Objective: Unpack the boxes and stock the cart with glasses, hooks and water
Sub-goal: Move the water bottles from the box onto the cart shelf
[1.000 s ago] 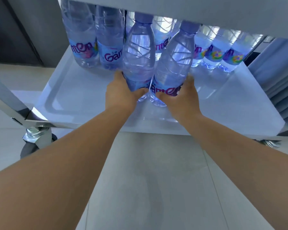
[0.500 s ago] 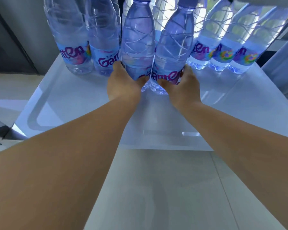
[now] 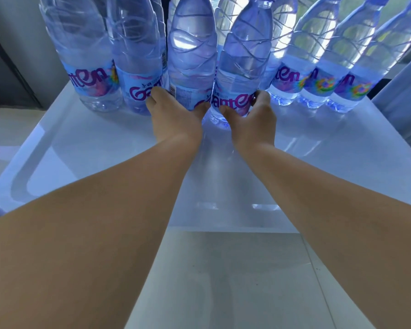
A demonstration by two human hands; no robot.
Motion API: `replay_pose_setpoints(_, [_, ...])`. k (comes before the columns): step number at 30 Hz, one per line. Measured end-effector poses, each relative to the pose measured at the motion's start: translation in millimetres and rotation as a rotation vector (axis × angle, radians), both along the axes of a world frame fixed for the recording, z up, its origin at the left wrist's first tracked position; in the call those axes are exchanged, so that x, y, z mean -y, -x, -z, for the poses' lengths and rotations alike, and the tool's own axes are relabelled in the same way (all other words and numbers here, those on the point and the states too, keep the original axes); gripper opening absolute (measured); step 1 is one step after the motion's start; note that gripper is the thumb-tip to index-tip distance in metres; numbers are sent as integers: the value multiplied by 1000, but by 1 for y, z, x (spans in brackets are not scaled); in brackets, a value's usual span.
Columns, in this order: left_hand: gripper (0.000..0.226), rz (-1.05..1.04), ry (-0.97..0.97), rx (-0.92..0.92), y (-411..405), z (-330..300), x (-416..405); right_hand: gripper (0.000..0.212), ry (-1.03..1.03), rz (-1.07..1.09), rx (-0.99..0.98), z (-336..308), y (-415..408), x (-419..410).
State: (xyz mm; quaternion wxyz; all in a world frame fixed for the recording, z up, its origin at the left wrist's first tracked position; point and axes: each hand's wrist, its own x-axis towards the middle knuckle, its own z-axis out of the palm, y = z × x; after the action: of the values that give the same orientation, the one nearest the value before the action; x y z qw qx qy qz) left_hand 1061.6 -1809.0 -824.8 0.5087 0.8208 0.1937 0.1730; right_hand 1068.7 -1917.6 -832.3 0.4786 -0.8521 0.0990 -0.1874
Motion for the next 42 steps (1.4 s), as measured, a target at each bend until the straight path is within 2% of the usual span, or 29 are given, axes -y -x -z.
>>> replay_pose_setpoints(12, [57,-46,-16,1,-13,-1,5,54,104,58,-19,1,-8,-19])
replay_pose_setpoints(24, [59,-44,-54,4,-22,0,-10,57,158,87,-43,-3,-14,-33])
replay_pose_setpoints(28, [46,-17,-123,16,-13,7,-16,57,173,92,-56,-3,-16,-35])
replay_pose_setpoints(34, [24,95,-175,-70,1,15,-12,61,243,84,-116,3,-16,-36])
replay_pose_setpoints(42, [46,185,-267,-181,2,10,-5,56,258,67,-135,5,-18,-35])
